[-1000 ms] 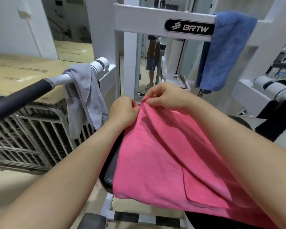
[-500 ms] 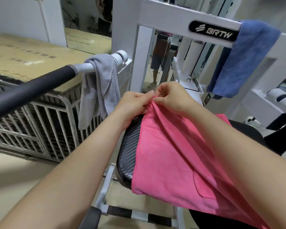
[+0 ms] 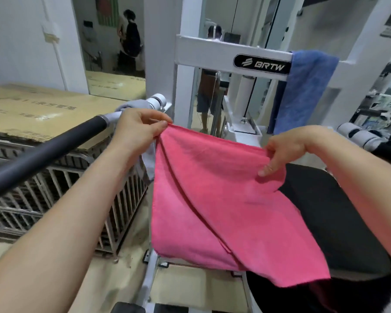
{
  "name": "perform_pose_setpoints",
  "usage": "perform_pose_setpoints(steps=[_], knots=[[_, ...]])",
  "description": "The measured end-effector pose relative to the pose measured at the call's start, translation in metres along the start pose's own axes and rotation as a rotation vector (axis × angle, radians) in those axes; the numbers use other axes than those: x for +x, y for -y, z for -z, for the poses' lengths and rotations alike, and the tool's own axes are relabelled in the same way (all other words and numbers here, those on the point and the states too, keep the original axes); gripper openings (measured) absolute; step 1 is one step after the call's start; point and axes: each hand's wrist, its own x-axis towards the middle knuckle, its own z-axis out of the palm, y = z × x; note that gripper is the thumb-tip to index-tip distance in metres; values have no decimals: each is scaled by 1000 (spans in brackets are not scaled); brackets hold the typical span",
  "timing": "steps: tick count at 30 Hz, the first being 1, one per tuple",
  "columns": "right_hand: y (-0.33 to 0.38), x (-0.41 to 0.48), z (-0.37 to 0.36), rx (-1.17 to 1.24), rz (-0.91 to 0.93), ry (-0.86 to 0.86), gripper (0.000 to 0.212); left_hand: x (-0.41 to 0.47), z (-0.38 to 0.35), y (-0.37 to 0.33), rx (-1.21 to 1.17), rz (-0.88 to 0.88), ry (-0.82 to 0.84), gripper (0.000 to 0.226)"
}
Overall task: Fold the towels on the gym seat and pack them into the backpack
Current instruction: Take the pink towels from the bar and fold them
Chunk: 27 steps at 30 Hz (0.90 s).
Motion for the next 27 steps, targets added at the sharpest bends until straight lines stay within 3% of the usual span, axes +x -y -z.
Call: perform_pose_setpoints(steps=[3, 5, 7, 10, 12, 14, 17, 20, 22, 25, 27], knots=[[-2, -22, 12, 108, 62, -101, 70, -10, 12, -9, 162, -82, -21, 22], [-5, -40, 14, 302, 202, -98, 57, -20, 23, -17, 97, -83, 4, 26], [-10, -63, 11, 565, 402, 28, 43, -31, 41, -28, -140, -15, 122, 29], [-17, -95, -2, 886, 853, 207, 37, -48, 67, -42, -409, 86, 309, 2], [-19, -103, -12, 994, 1122, 234, 27, -52, 70, -47, -444, 121, 388, 6], [-20, -103, -21, 1072, 1204, 162, 23, -51, 60, -47, -404, 150, 398, 9], [-27, -93, -33, 1073, 892, 62, 48, -43, 37, -32, -133, 163, 302, 19], [-32, -78, -51, 800, 426, 152, 58, -37, 16, -3, 121, 136, 244, 30], [-32, -67, -57, 580, 203, 114, 62, -37, -1, 11, 250, 86, 261, 34], [-38, -54, -57, 317, -31, -32, 58, -33, -29, 18, 400, -10, 184, 27], [-43, -46, -56, 247, -89, -135, 50, -27, -45, 19, 437, -52, 122, 22]])
